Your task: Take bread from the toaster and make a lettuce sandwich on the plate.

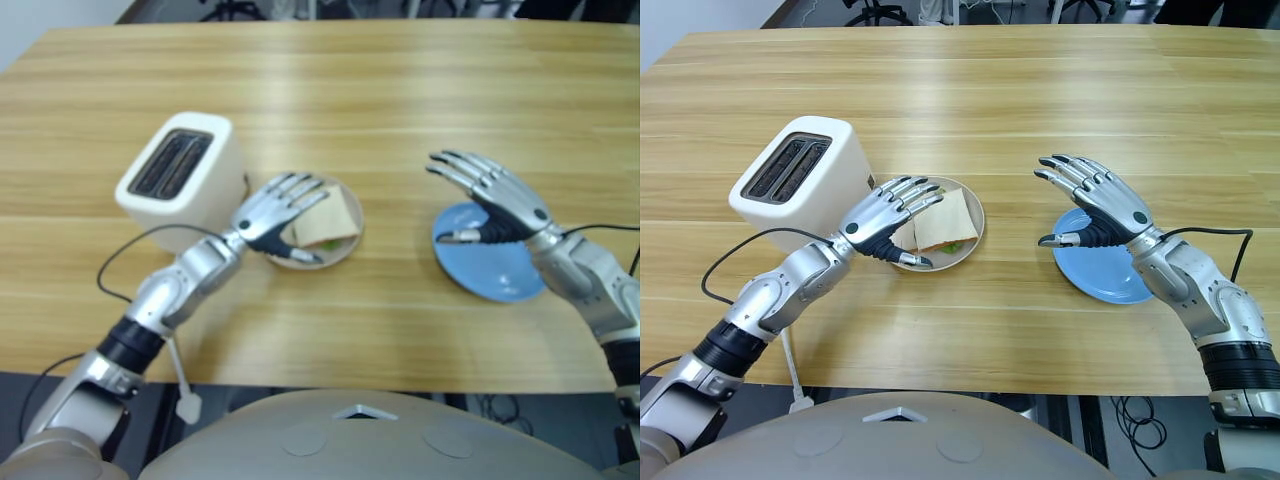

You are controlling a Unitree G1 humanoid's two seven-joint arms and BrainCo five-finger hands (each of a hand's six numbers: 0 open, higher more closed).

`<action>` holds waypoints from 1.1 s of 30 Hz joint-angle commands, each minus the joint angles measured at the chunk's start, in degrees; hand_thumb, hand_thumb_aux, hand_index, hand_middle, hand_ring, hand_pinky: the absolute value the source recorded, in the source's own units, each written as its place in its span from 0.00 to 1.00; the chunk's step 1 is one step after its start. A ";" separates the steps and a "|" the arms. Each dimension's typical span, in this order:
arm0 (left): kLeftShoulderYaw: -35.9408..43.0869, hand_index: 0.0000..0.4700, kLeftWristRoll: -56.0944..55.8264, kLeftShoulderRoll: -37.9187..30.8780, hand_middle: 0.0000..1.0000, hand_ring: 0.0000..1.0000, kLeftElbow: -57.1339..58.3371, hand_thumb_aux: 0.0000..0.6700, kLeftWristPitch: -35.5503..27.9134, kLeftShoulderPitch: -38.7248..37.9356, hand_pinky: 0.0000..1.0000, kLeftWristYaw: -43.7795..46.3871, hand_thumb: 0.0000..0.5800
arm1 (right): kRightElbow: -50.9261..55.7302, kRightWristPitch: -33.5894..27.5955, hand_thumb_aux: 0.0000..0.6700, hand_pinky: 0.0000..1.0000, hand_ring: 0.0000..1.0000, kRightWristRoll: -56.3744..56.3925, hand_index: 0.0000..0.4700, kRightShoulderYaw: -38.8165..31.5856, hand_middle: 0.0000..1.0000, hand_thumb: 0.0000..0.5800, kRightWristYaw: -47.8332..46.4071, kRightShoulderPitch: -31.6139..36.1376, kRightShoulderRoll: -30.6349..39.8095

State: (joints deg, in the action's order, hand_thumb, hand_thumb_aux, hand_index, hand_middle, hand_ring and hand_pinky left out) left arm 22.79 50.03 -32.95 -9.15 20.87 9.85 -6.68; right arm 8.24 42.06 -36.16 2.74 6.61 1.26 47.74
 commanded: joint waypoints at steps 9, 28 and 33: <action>-14.08 0.00 -25.08 -9.16 0.00 0.00 5.48 0.00 8.29 -6.73 0.00 13.21 0.00 | 0.46 6.53 0.51 0.00 0.00 16.02 0.50 -6.57 0.00 0.76 -13.14 -5.20 -0.33; -0.48 0.98 -14.71 -4.42 1.00 1.00 28.78 1.00 13.59 -3.40 1.00 21.78 1.00 | 16.97 4.60 1.00 1.00 1.00 5.76 0.98 -23.31 1.00 1.00 -21.15 7.34 -15.71; 2.27 0.98 -11.68 -3.14 1.00 1.00 36.23 1.00 13.12 -0.58 1.00 20.75 1.00 | 21.77 5.64 1.00 1.00 1.00 4.21 0.98 -26.26 1.00 1.00 -20.23 8.73 -18.34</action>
State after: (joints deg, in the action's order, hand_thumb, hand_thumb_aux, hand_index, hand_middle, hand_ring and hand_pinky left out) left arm 22.93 35.30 -36.71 22.23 35.43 9.18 14.04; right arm 28.54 47.37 -31.17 -22.50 -13.74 9.35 29.95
